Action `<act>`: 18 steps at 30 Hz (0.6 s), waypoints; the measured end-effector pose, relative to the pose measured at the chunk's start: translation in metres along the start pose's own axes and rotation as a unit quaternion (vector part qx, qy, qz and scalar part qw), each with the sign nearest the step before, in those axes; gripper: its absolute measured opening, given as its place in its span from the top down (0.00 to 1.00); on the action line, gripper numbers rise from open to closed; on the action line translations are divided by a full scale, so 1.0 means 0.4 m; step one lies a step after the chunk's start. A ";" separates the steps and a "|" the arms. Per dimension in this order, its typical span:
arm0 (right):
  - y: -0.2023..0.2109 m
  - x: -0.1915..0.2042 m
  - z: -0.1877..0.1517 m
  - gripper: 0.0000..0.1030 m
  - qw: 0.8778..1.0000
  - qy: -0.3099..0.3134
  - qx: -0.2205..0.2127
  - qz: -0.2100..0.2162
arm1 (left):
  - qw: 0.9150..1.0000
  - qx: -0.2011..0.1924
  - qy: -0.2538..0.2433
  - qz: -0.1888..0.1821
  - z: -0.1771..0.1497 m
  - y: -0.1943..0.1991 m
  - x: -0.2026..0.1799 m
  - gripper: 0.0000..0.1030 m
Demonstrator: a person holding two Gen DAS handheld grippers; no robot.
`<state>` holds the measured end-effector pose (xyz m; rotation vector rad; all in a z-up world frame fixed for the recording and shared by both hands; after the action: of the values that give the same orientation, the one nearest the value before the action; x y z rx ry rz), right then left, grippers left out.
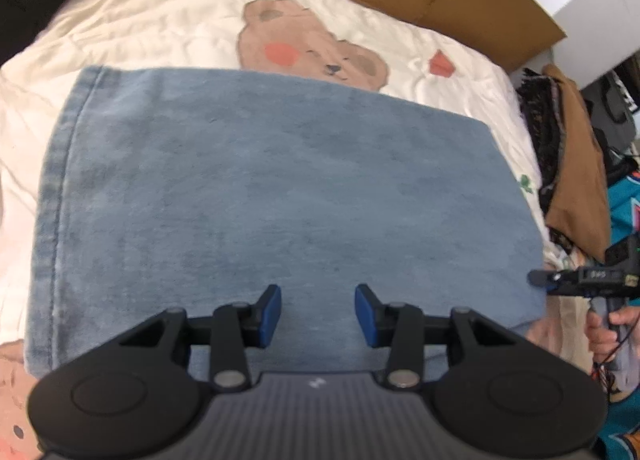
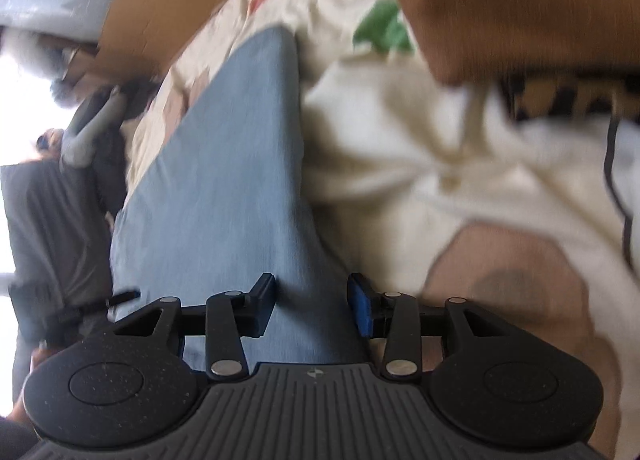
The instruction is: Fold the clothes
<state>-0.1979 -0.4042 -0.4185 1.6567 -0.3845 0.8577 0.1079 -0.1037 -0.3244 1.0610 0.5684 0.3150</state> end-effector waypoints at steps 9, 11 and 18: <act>0.048 0.008 -0.062 0.60 1.000 -0.017 -0.001 0.015 | 0.999 0.038 -0.021 0.011 -0.012 -0.008 -0.029 0.55; 0.074 0.008 -0.076 0.60 0.999 -0.020 -0.011 0.043 | 0.998 0.046 -0.046 0.020 -0.007 -0.007 -0.047 0.54; 0.048 -0.096 -0.117 0.57 0.987 -0.117 -0.057 0.098 | 0.994 0.070 -0.077 0.044 0.034 -0.034 -0.082 0.51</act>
<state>-0.2519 -0.3729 -0.4295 1.6354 -0.7562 0.7699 0.0889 -0.1365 -0.3220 1.2372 0.4104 0.2691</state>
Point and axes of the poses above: each gripper's, at about its wrist camera, not at the fingertips, and y roughly against the way its jaws point, x to its left, z to its top, the point moved 4 cm from there along -y, roughly the way its jaws point, and after that the axes turned 12 degrees about -y, right-handed, at the moved point
